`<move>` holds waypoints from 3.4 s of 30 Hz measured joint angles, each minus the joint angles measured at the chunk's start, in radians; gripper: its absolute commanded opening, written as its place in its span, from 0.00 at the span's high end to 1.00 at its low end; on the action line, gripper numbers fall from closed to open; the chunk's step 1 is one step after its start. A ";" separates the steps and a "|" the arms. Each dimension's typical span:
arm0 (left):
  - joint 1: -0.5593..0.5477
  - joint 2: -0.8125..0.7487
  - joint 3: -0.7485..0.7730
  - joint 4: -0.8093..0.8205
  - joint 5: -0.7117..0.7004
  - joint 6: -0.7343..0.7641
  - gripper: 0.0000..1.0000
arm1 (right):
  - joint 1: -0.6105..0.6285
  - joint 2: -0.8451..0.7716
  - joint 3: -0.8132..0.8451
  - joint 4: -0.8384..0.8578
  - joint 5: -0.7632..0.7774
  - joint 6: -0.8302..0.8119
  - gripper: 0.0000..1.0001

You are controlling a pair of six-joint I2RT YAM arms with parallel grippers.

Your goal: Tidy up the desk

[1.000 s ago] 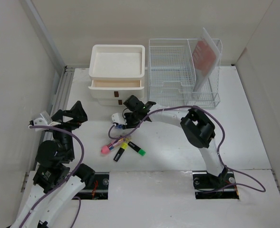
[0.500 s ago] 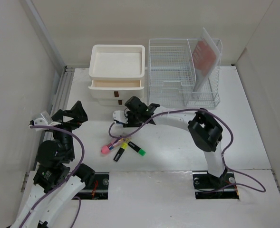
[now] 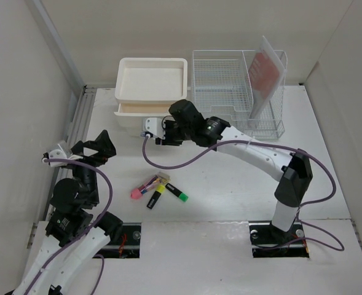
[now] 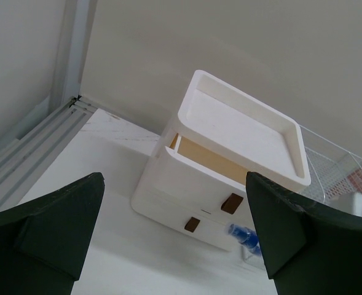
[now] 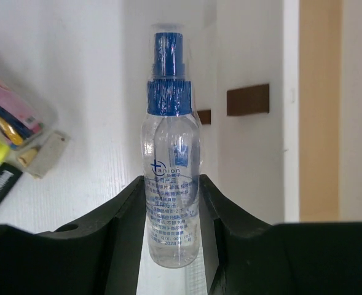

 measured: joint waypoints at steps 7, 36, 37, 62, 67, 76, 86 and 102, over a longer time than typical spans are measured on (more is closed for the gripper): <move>0.000 0.007 0.000 0.000 0.002 0.000 0.00 | 0.024 -0.047 0.084 -0.055 -0.030 0.005 0.92; 0.000 0.007 0.000 0.000 0.007 0.001 0.00 | 0.027 0.060 0.223 0.005 0.351 -0.113 0.90; 0.000 0.007 0.000 0.000 0.008 0.001 0.00 | 0.027 0.067 0.227 0.005 0.349 -0.122 0.90; 0.000 0.007 0.000 0.000 0.014 0.001 0.00 | -0.073 0.164 0.368 -0.066 0.204 -0.149 0.88; 0.000 0.007 0.000 0.000 0.014 0.001 0.00 | -0.072 0.174 0.368 -0.086 0.170 -0.140 0.85; 0.000 0.007 0.000 0.000 0.014 0.001 0.00 | -0.072 0.185 0.368 -0.090 0.156 -0.121 0.49; 0.000 0.007 0.000 0.000 0.015 0.001 0.00 | -0.072 0.185 0.373 -0.074 0.154 -0.090 0.40; 0.000 0.007 0.000 0.000 0.018 0.001 0.00 | -0.071 0.120 0.338 -0.150 -0.209 -0.039 0.96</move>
